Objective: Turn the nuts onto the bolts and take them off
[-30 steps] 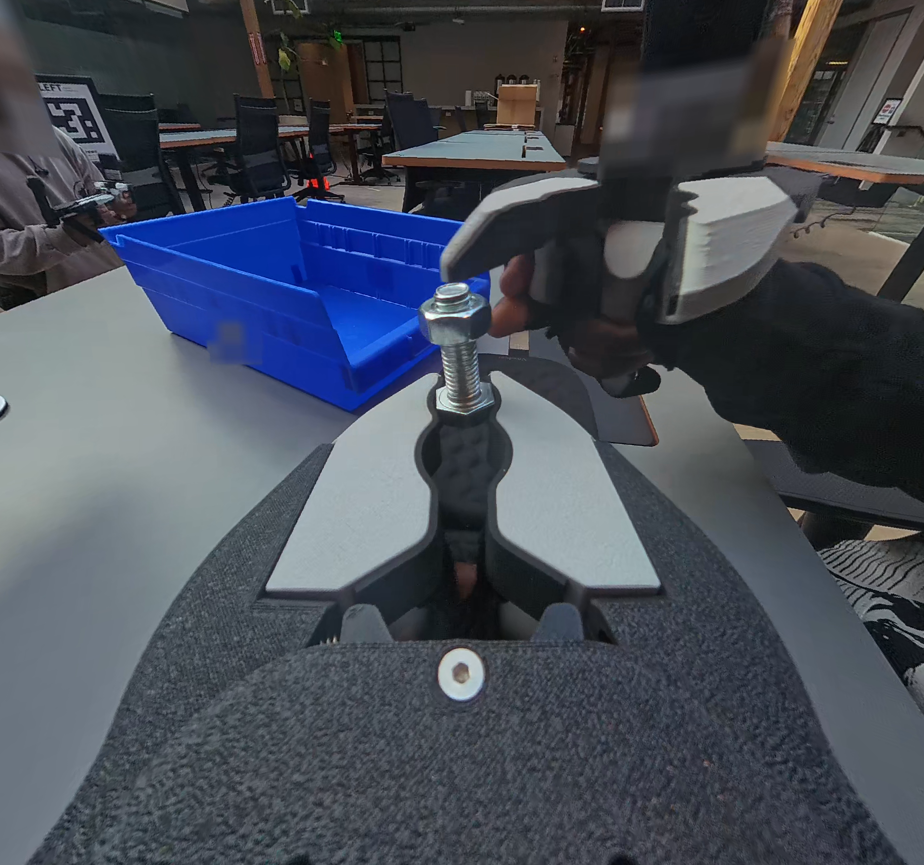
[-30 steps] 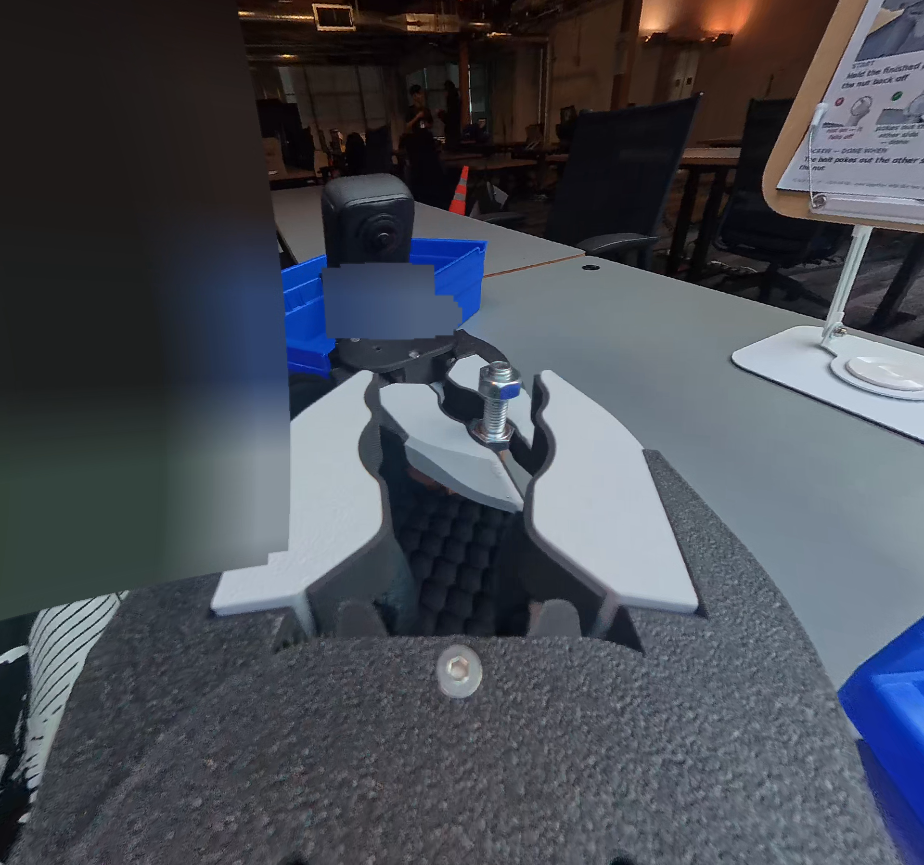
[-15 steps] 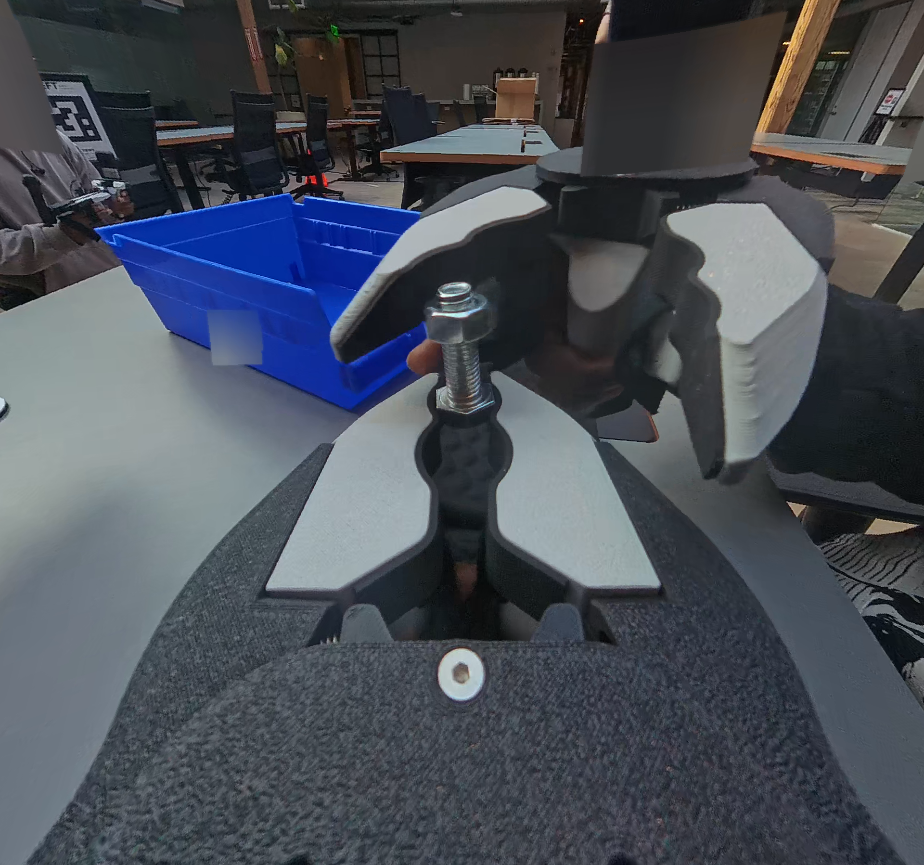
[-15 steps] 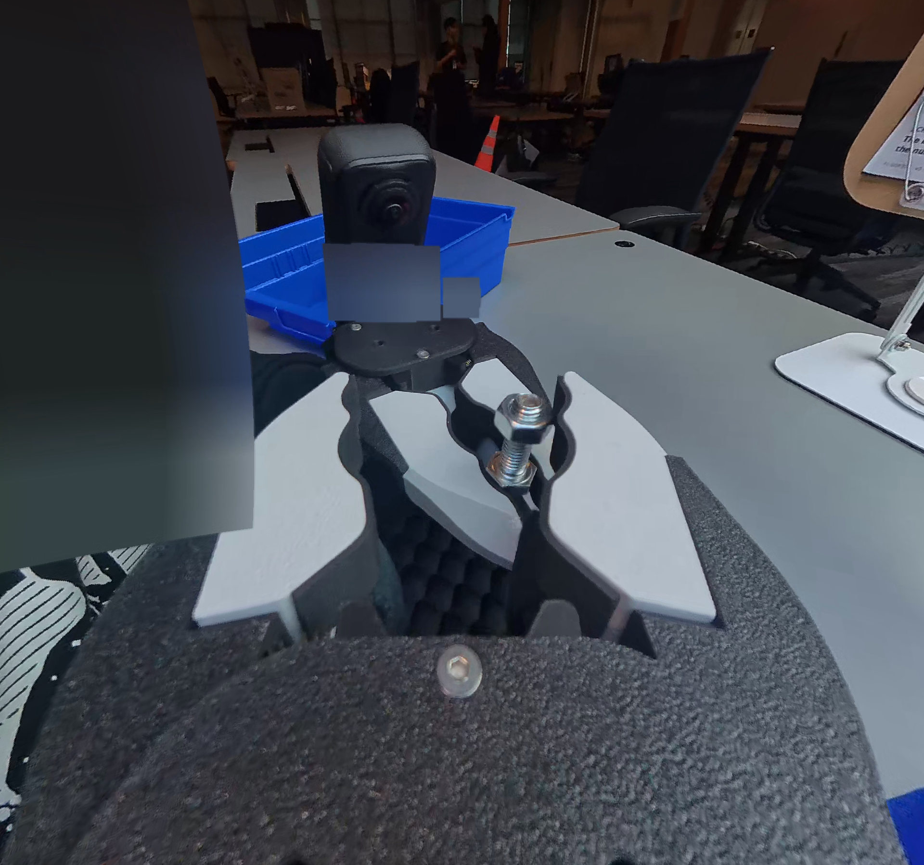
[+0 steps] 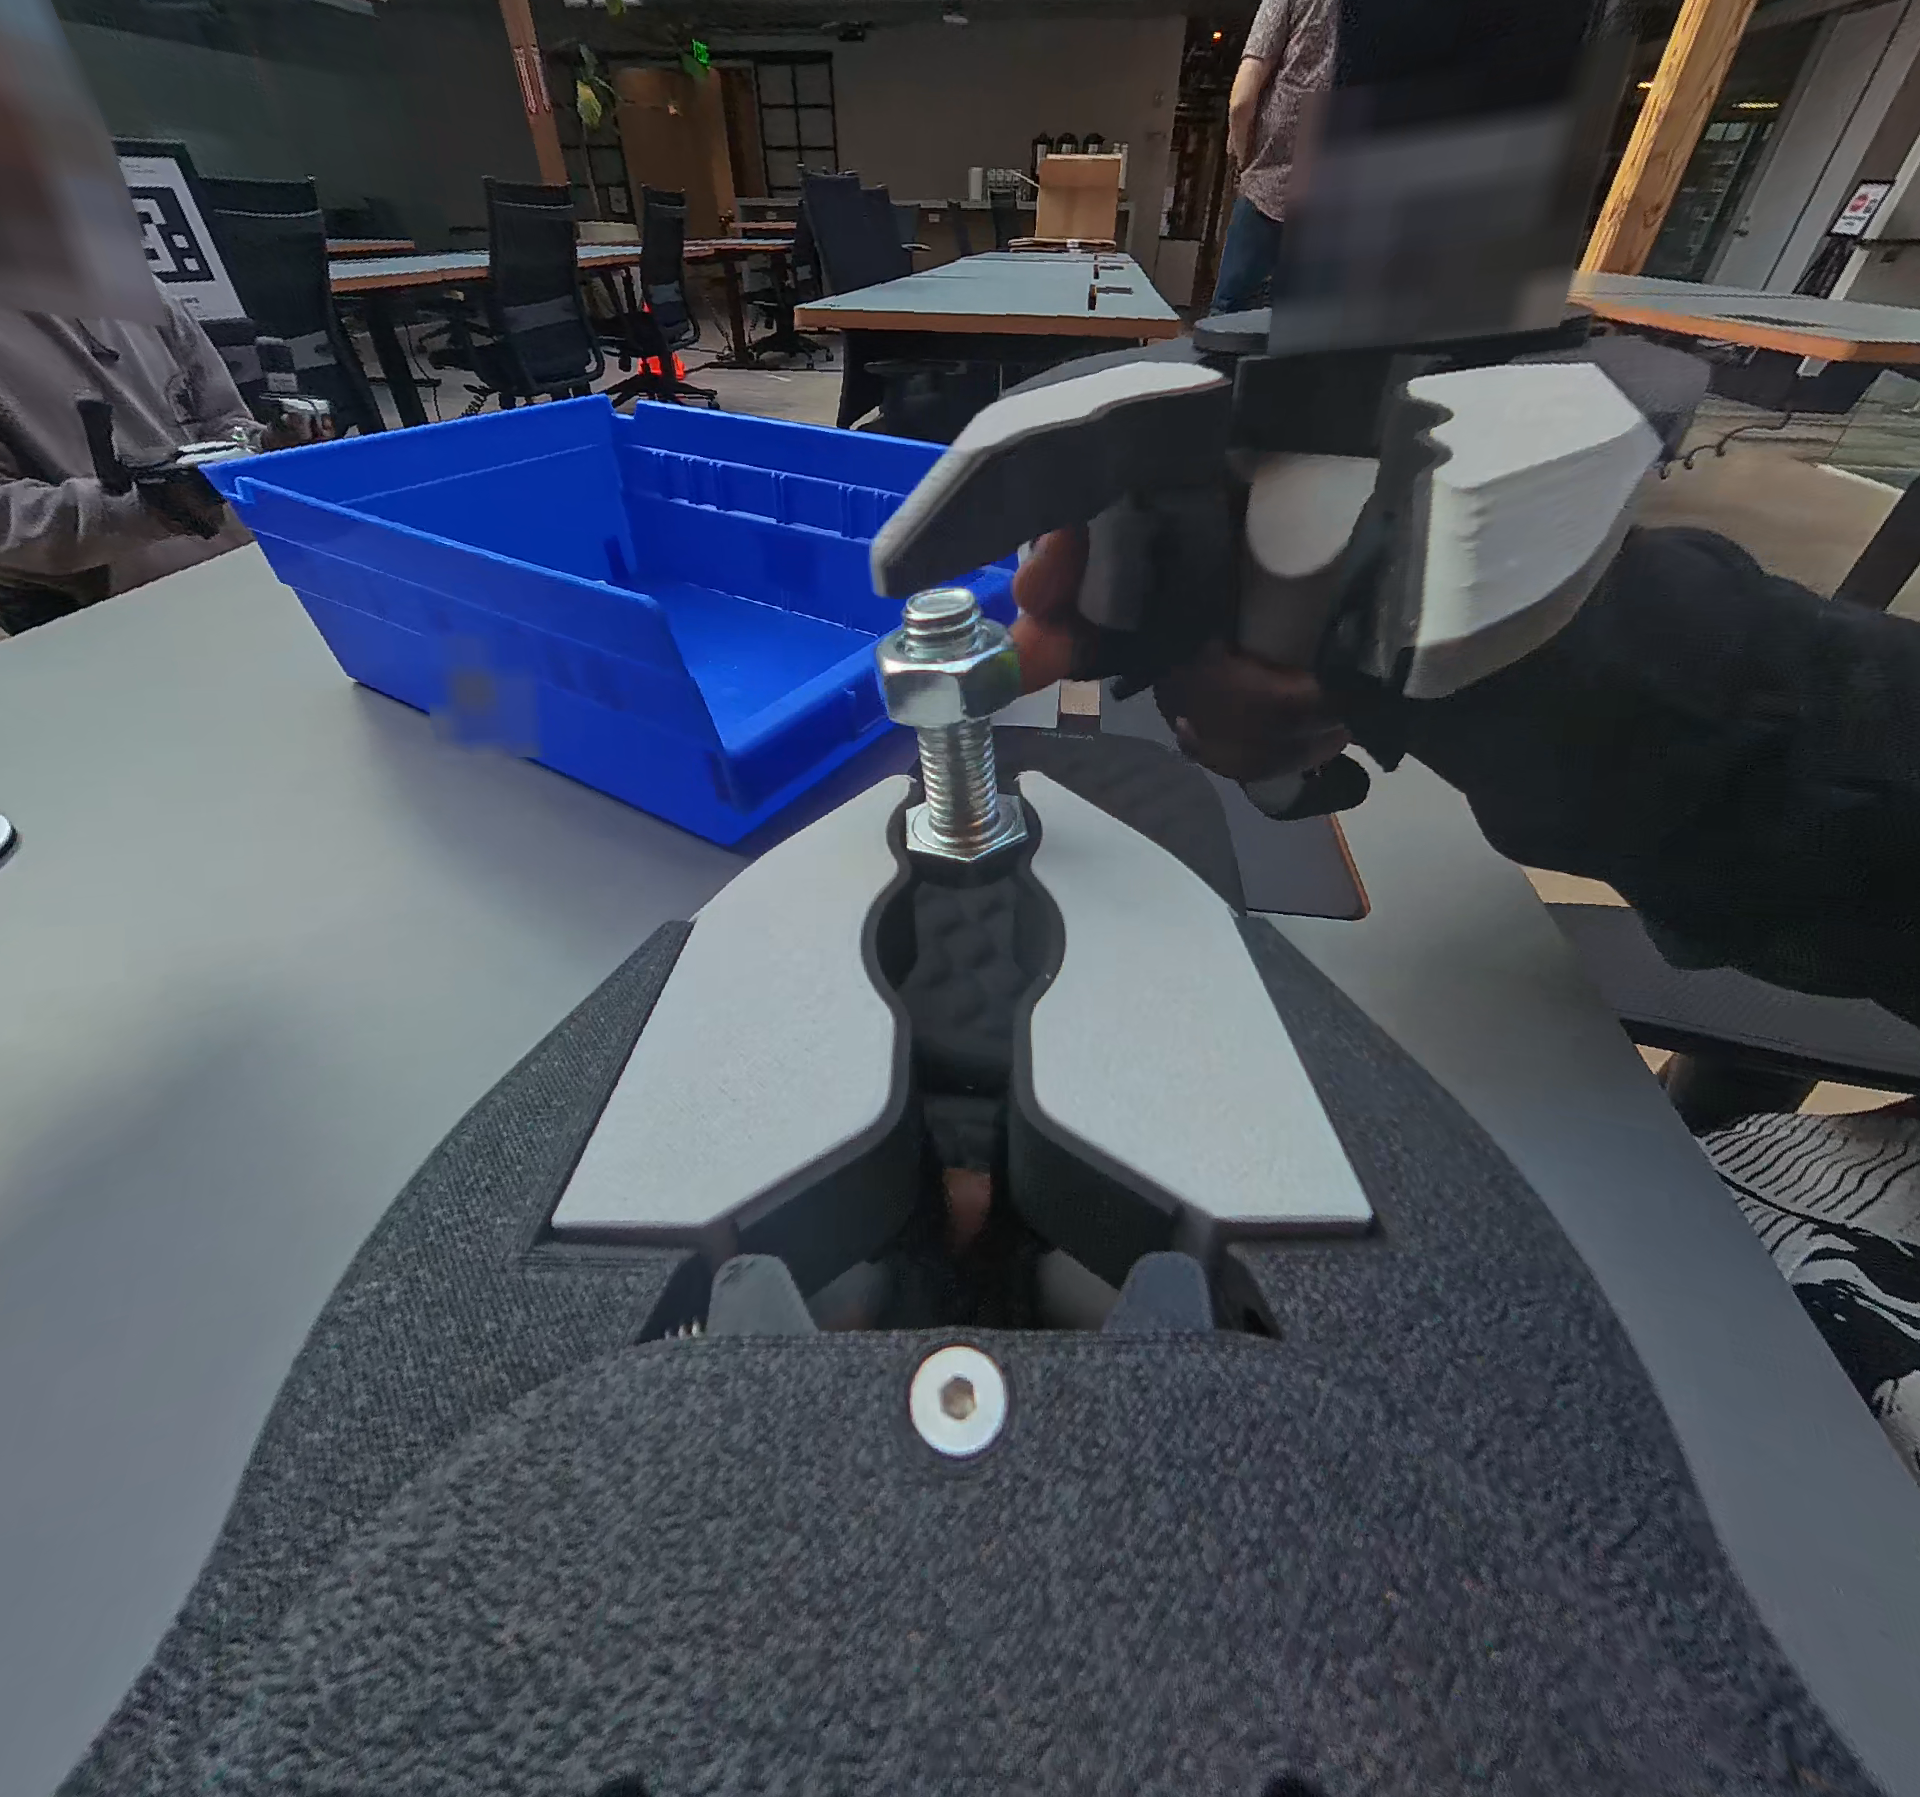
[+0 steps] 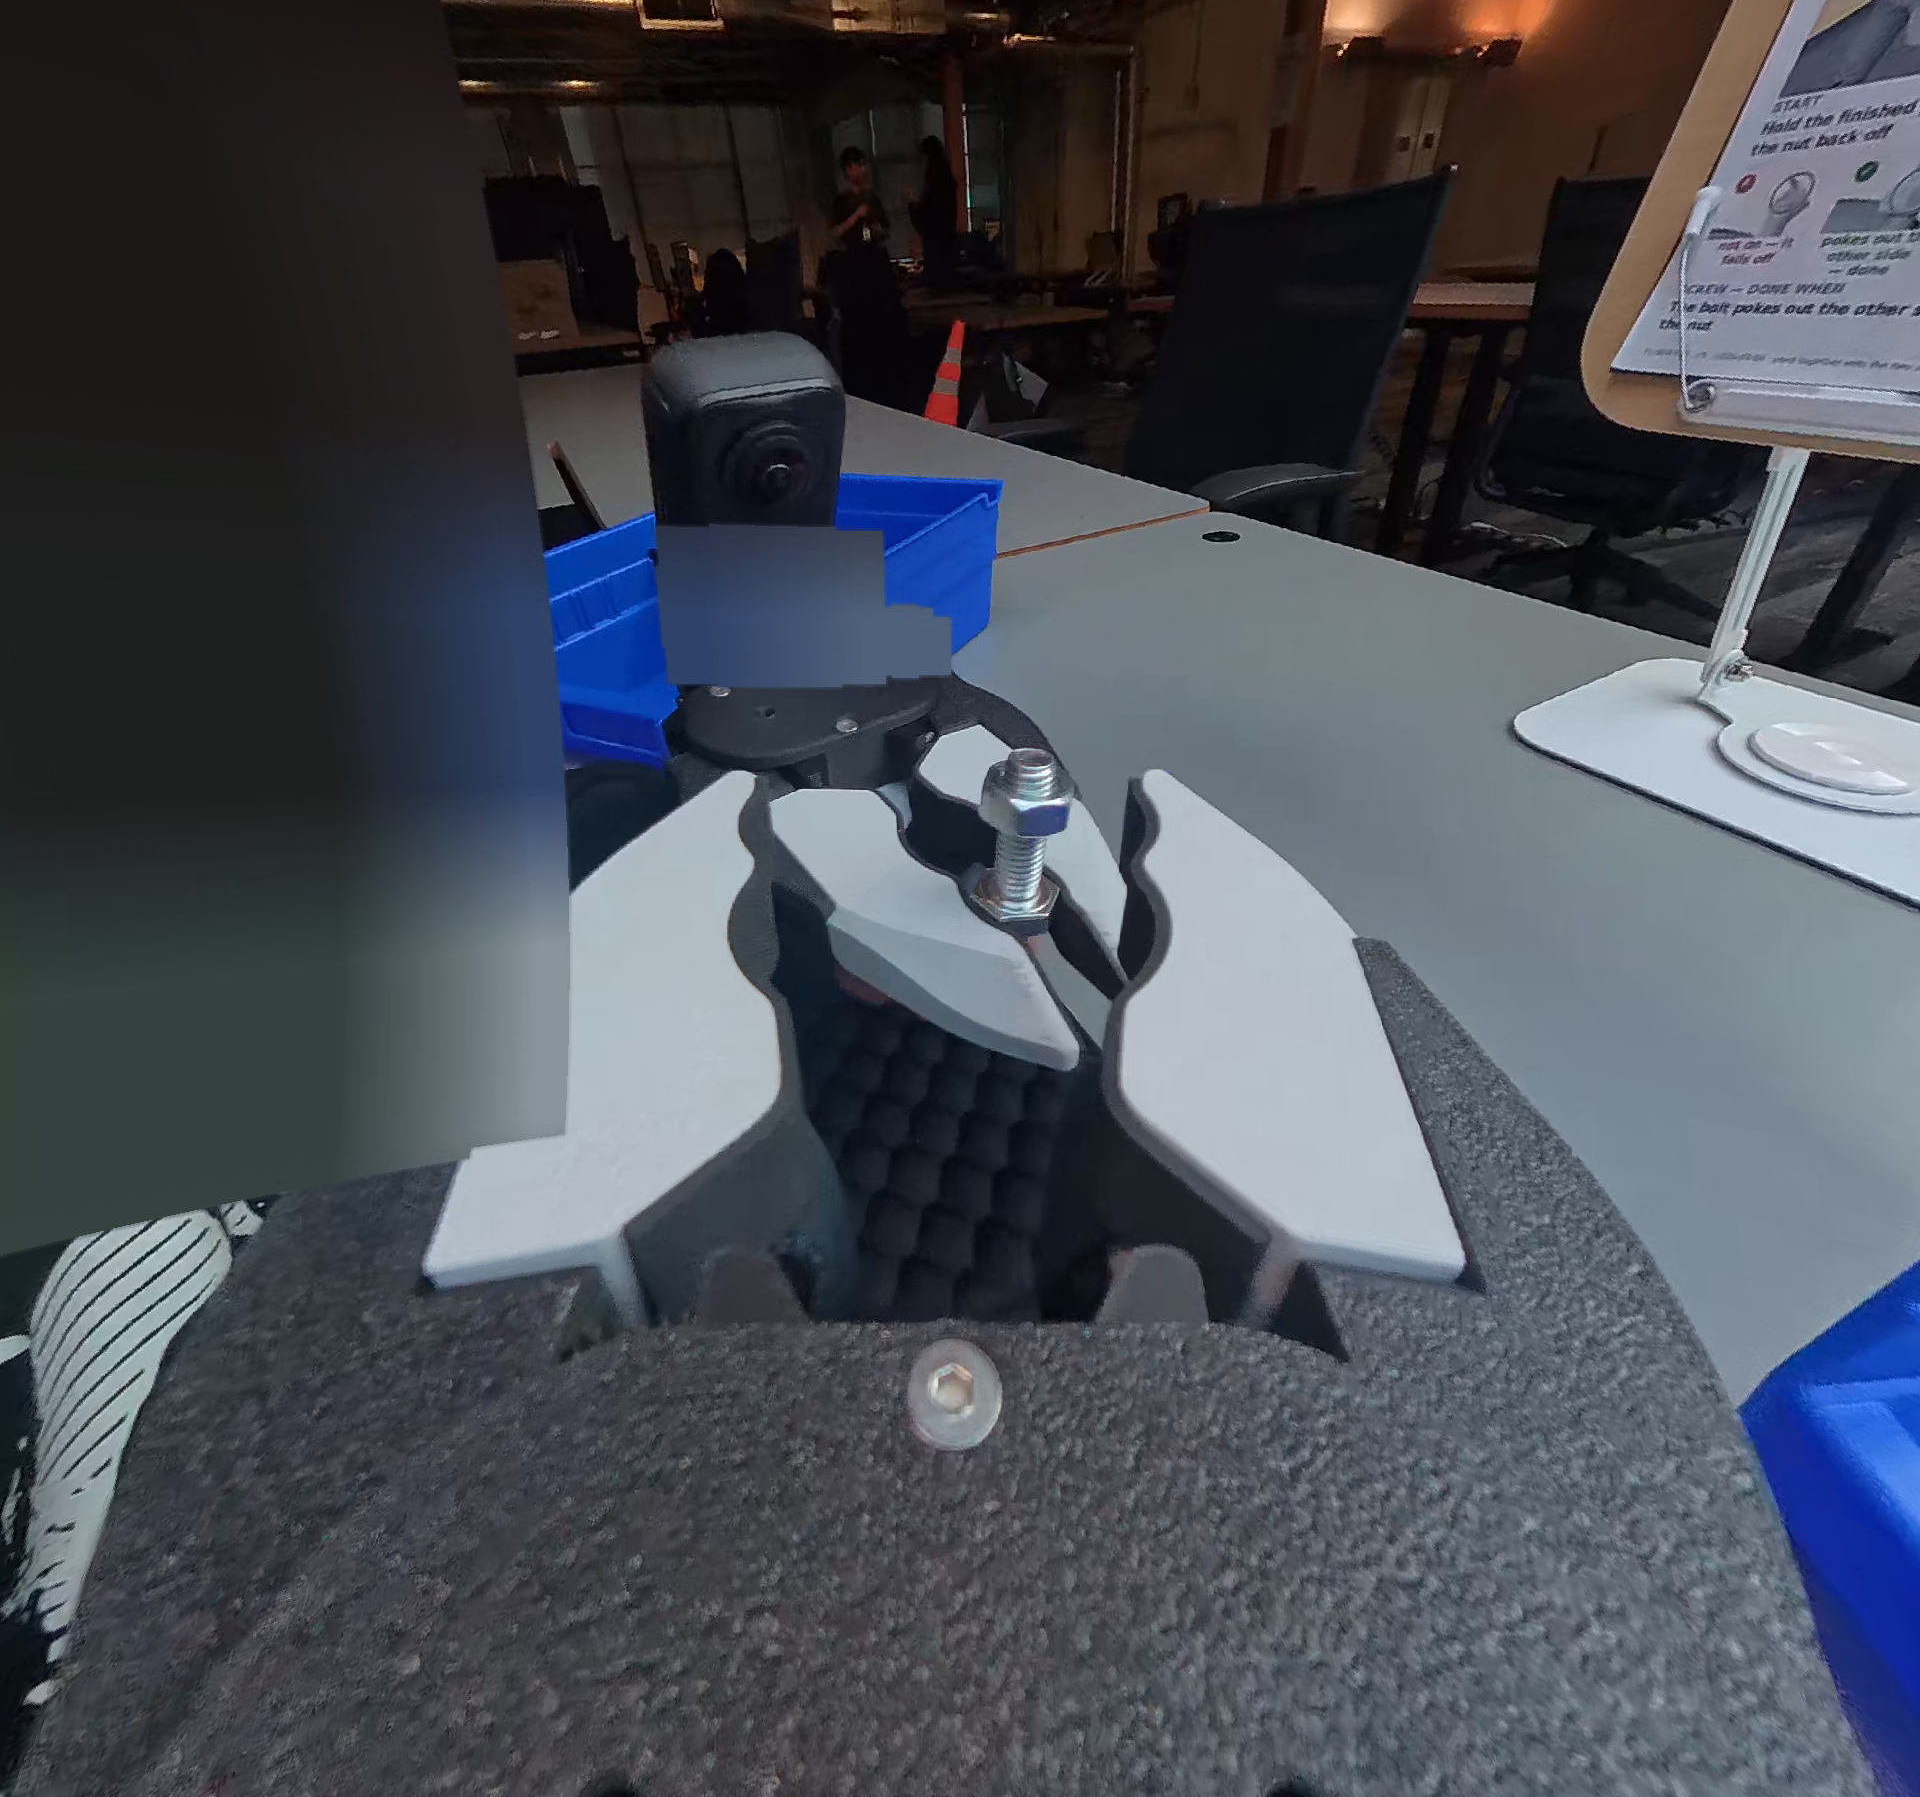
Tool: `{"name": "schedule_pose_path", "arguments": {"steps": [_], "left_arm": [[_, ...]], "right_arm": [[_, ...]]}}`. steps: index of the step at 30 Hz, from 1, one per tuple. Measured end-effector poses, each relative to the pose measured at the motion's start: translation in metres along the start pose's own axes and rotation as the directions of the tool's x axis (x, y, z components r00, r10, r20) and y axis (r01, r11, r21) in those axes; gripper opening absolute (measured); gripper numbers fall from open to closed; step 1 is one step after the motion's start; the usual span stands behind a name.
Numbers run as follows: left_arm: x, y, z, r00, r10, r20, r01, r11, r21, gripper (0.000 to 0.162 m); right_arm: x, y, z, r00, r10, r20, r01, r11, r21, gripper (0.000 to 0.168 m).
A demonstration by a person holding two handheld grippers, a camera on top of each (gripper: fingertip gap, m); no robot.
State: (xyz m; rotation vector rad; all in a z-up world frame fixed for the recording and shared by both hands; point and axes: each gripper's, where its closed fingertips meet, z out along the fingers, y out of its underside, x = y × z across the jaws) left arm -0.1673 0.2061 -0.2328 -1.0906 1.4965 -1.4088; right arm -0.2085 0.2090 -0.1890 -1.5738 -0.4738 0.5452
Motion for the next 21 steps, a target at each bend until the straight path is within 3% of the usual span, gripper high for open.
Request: {"name": "schedule_pose_path", "arguments": {"steps": [8, 21], "left_arm": [[0.001, 0.004, 0.002, 1.0, 0.014, 0.008, -0.014, 1.0, -0.019, 0.014], [-0.002, 0.003, 0.002, 0.999, 0.025, 0.027, -0.025, 0.999, -0.023, 0.014]], "right_arm": [[-0.003, 0.014, 0.031, 0.998, -0.03, 0.053, 0.034, 0.997, -0.072, 0.071], [-0.011, 0.012, -0.004, 1.0, -0.02, 0.016, 0.021, 0.998, -0.06, 0.057]]}}
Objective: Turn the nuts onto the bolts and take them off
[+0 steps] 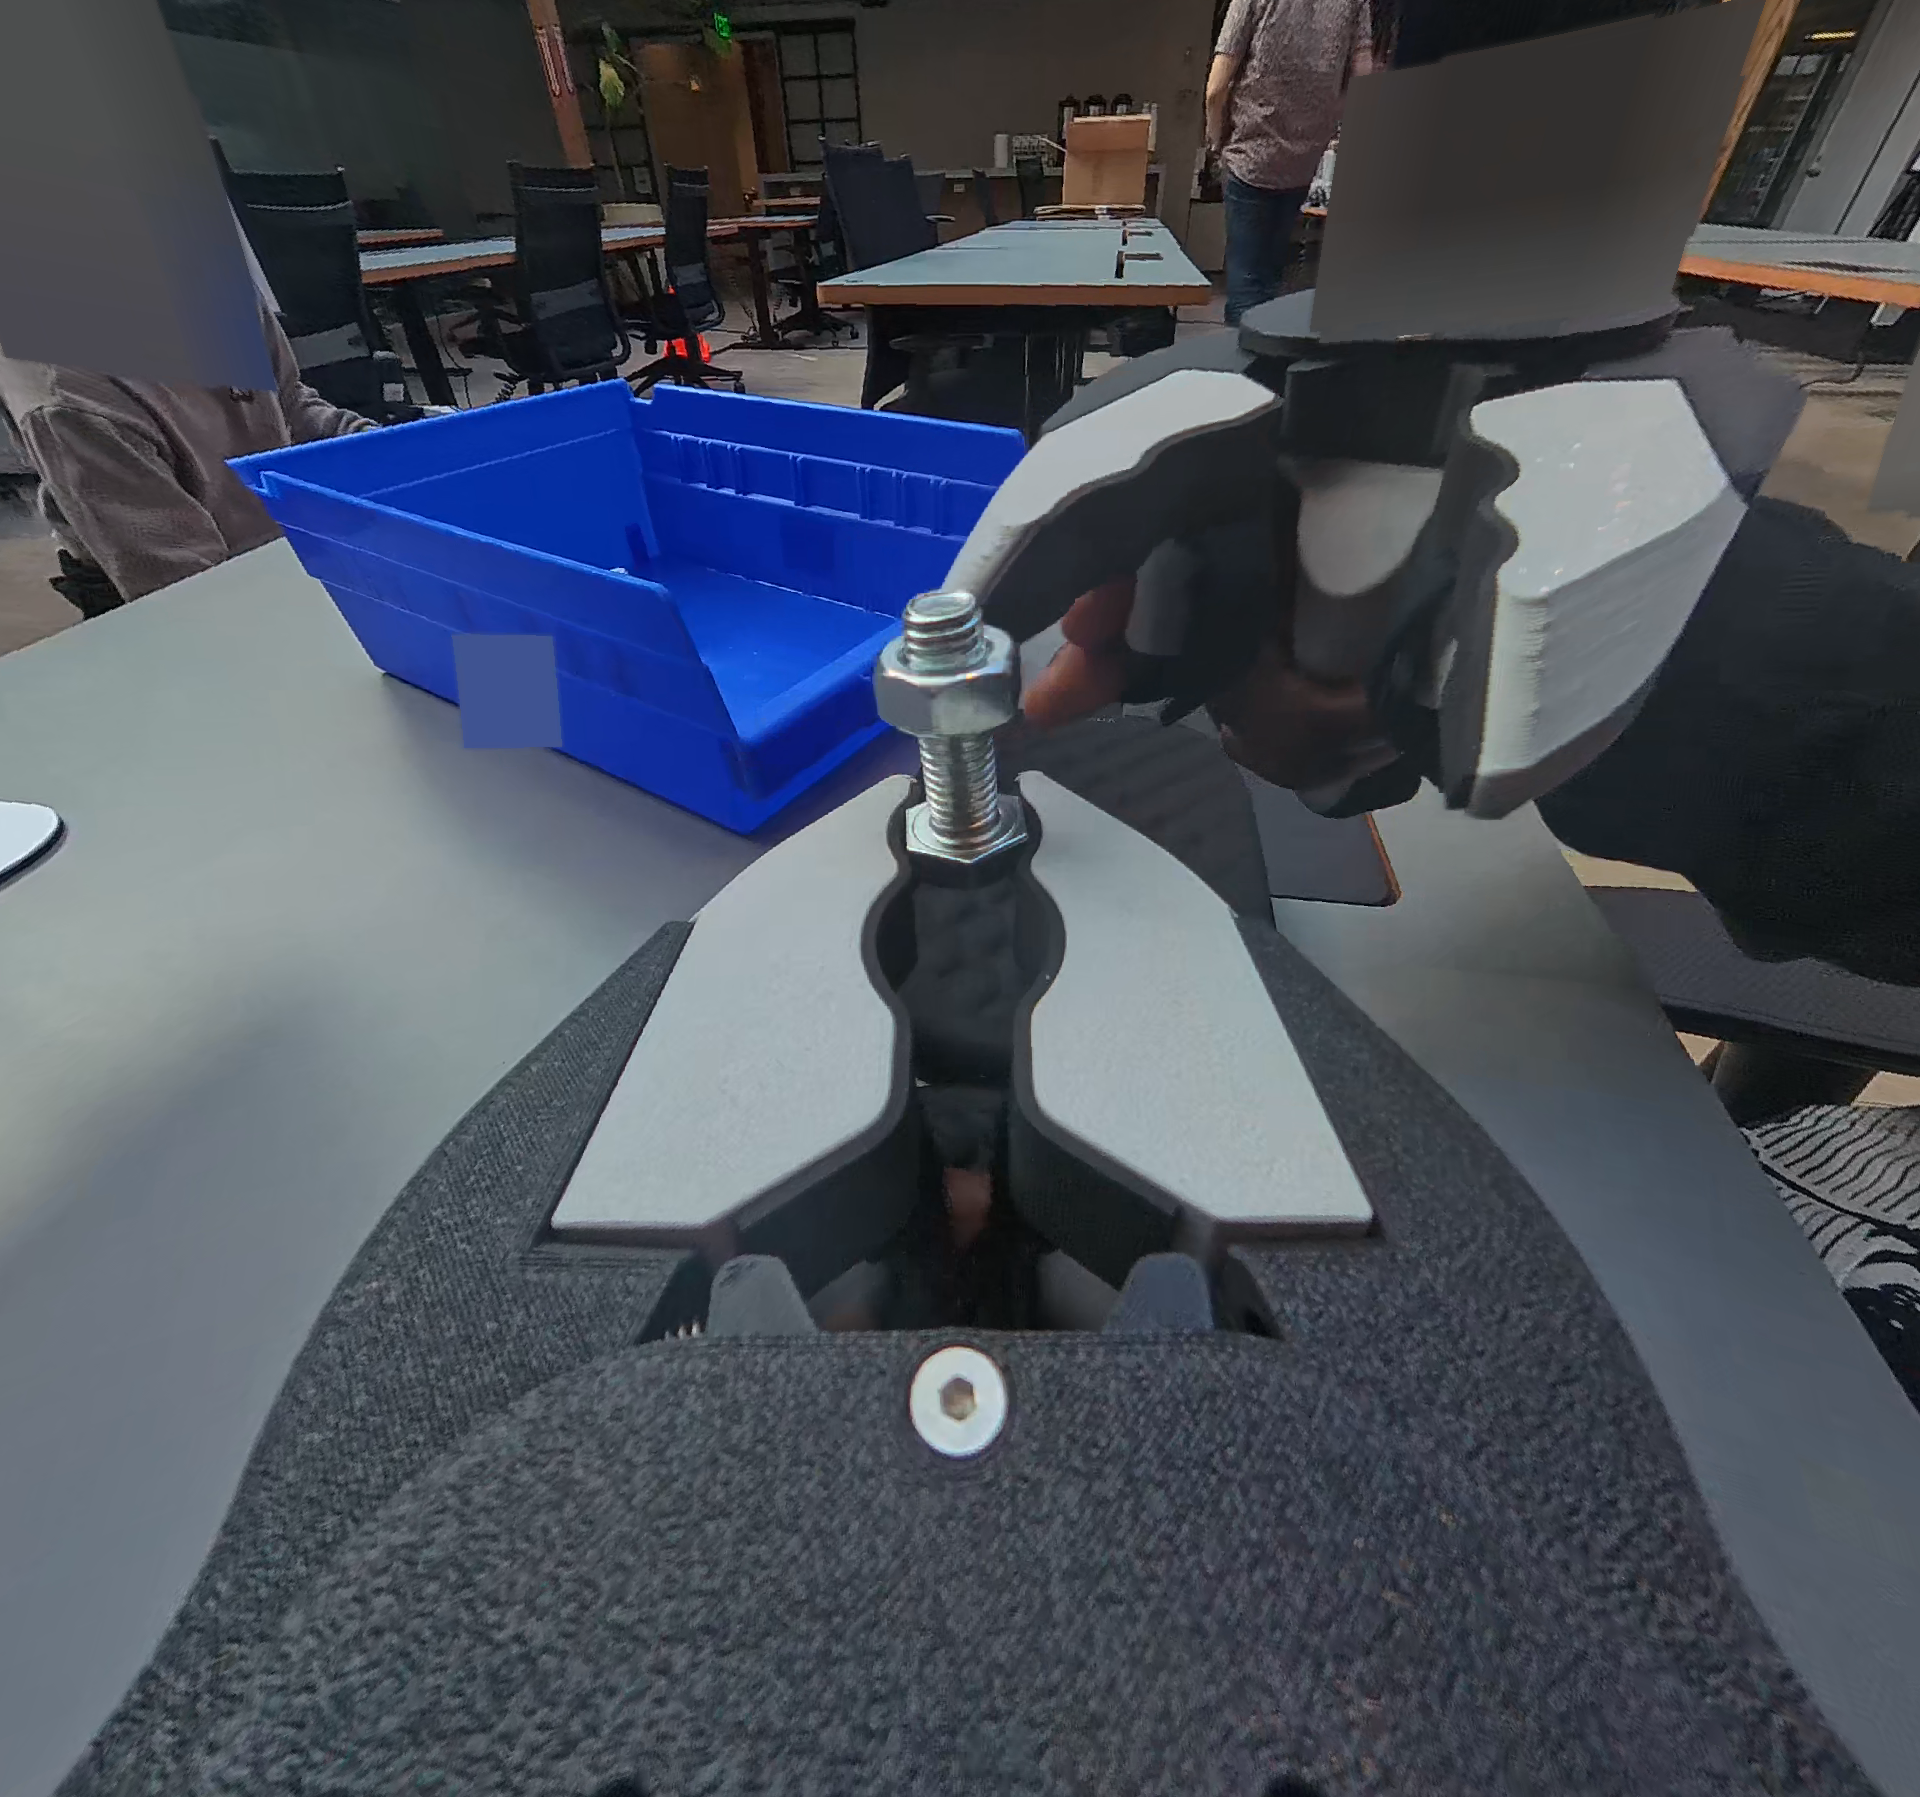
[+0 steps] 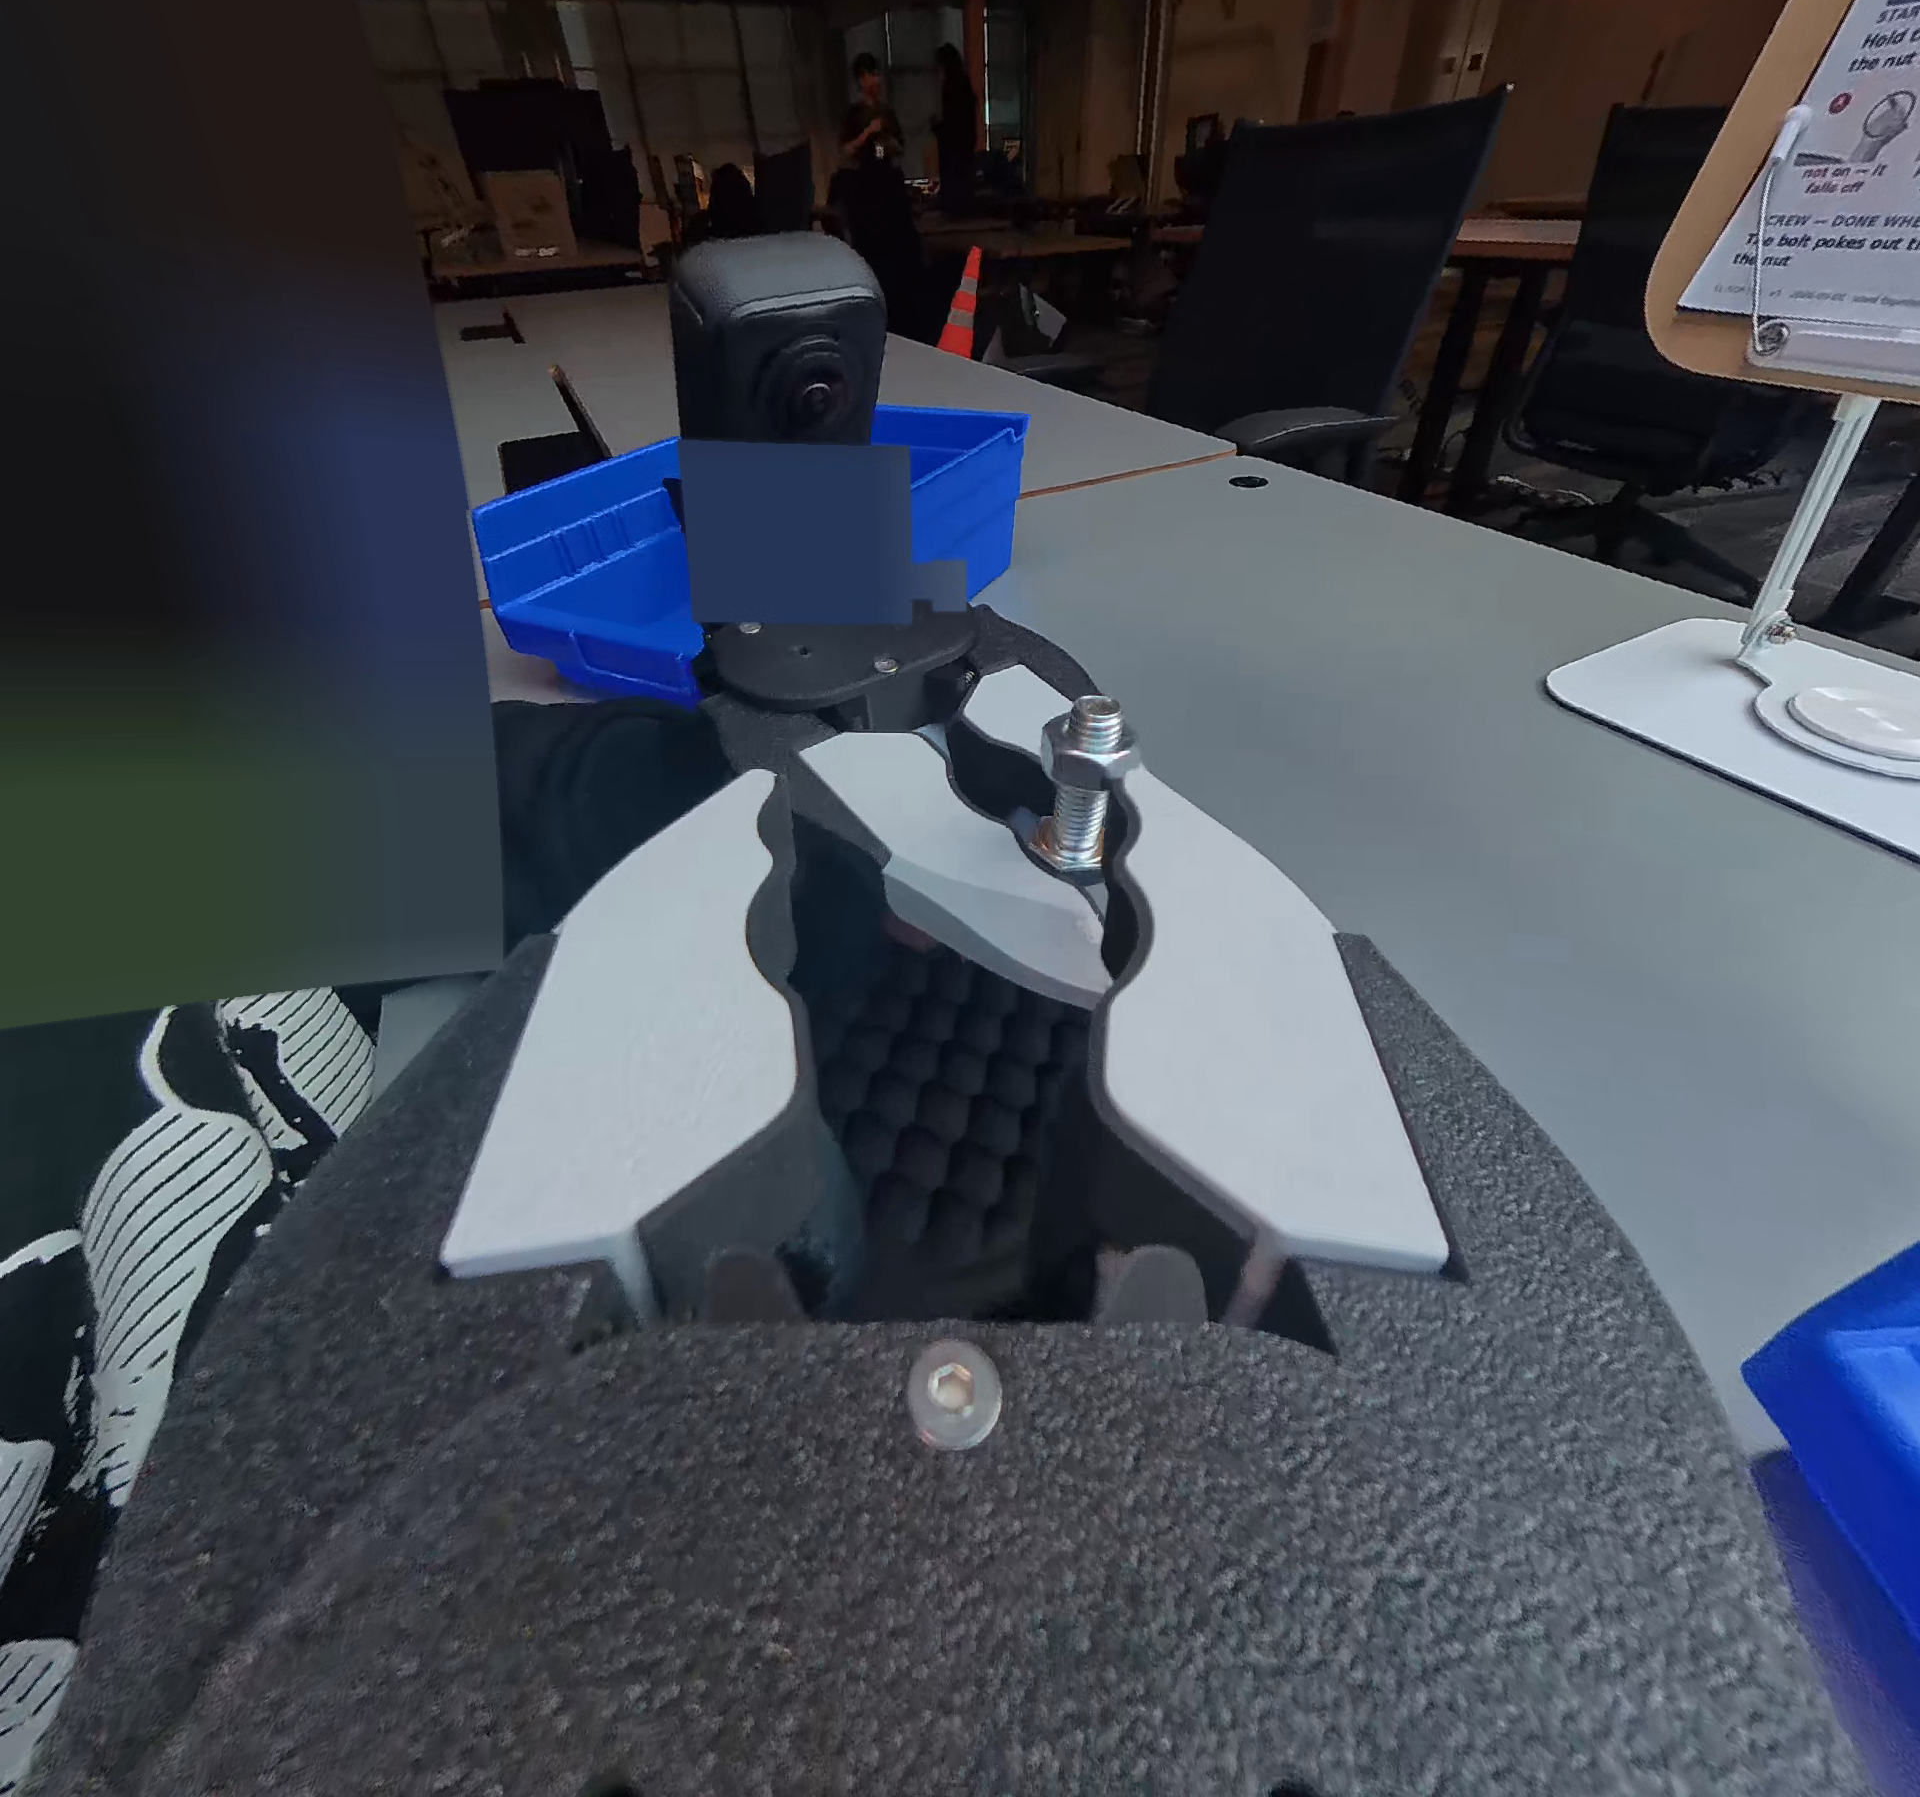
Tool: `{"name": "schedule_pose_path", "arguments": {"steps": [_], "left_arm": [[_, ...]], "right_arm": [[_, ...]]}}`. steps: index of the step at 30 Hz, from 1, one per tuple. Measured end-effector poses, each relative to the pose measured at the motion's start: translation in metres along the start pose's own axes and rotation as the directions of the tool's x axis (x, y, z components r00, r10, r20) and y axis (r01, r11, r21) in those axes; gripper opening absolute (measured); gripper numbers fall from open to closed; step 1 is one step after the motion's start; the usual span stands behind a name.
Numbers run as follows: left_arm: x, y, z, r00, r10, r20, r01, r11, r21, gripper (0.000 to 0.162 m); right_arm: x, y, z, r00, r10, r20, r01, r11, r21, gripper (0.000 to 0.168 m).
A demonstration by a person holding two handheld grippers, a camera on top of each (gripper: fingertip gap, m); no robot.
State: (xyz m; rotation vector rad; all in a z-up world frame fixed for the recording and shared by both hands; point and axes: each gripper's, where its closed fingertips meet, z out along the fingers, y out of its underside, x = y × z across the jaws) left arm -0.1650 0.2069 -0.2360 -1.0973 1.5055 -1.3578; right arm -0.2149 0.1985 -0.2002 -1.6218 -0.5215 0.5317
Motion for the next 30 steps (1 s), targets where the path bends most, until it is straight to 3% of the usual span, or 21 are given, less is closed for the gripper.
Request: {"name": "schedule_pose_path", "arguments": {"steps": [5, 9, 16, 27, 30], "left_arm": [[-0.001, -0.001, -0.001, 1.0, -0.001, 0.006, 0.001, 1.0, 0.001, 0.014], [0.001, -0.002, 0.0, 1.0, 0.004, 0.001, -0.004, 1.0, 0.002, 0.014], [0.002, -0.002, 0.0, 1.0, 0.007, -0.002, -0.007, 1.0, 0.005, 0.014], [-0.002, -0.002, -0.001, 1.0, -0.001, 0.015, 0.001, 1.0, 0.011, 0.014], [-0.003, -0.001, -0.001, 1.0, -0.005, 0.02, 0.005, 1.0, 0.007, 0.014]], "right_arm": [[0.003, -0.007, -0.009, 1.0, -0.013, -0.019, 0.014, 0.999, 0.03, 0.05], [0.012, -0.005, 0.003, 0.999, -0.006, -0.04, 0.007, 1.0, 0.022, 0.068], [0.009, -0.006, 0.03, 0.999, -0.048, -0.001, 0.048, 0.999, -0.002, 0.073], [0.002, -0.004, 0.009, 0.999, -0.032, -0.015, 0.032, 0.999, -0.009, 0.066], [-0.005, -0.002, -0.004, 0.998, -0.056, 0.02, 0.057, 0.997, -0.05, 0.05]]}}
